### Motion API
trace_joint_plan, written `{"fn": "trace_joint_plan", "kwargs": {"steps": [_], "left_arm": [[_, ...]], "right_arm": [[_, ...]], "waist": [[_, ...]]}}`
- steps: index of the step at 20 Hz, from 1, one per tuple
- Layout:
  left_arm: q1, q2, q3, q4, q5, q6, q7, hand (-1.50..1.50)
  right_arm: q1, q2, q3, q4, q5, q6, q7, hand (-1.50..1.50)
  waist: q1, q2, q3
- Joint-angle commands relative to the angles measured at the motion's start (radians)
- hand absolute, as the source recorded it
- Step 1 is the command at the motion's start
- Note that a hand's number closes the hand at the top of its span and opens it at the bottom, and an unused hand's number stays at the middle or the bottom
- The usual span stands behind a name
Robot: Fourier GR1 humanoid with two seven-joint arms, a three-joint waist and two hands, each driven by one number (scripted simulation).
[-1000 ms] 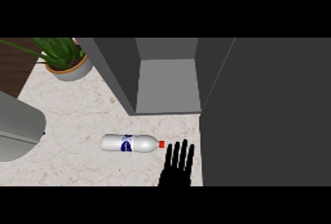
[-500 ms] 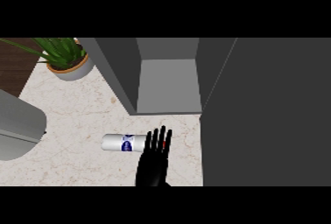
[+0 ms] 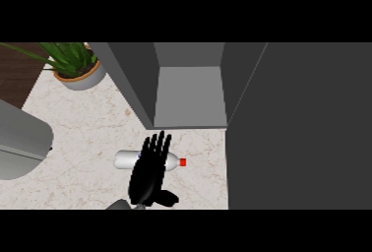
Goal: Pick up the bottled water, place it into the cabinet and close the cabinet
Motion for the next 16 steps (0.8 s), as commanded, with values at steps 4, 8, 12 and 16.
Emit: {"fn": "trace_joint_plan", "kwargs": {"steps": [4,8,12,16], "left_arm": [[-0.027,0.019,0.082,0.066,0.02,0.016,-0.119,-1.5],[-0.016,0.071,0.121,0.071,0.024,0.026,-0.155,-1.5],[-0.036,0.099,0.181,0.075,0.085,0.004,-0.242,-1.5],[-0.028,0.079,0.226,0.138,0.122,0.047,-0.315,-1.5]], "right_arm": [[0.012,-0.027,-0.079,-0.114,-0.137,0.023,0.053,-1.5],[0.133,0.011,-0.047,-0.167,-0.089,0.056,-0.012,-1.5],[0.086,0.015,-0.082,-0.12,-0.106,0.055,-0.028,-1.5],[0.099,0.008,-0.135,-0.076,-0.109,0.097,-0.097,-1.5]], "waist": [[0.008,0.004,0.001],[-0.002,-0.001,0.0],[0.005,0.002,0.0],[0.001,0.002,0.0]]}}
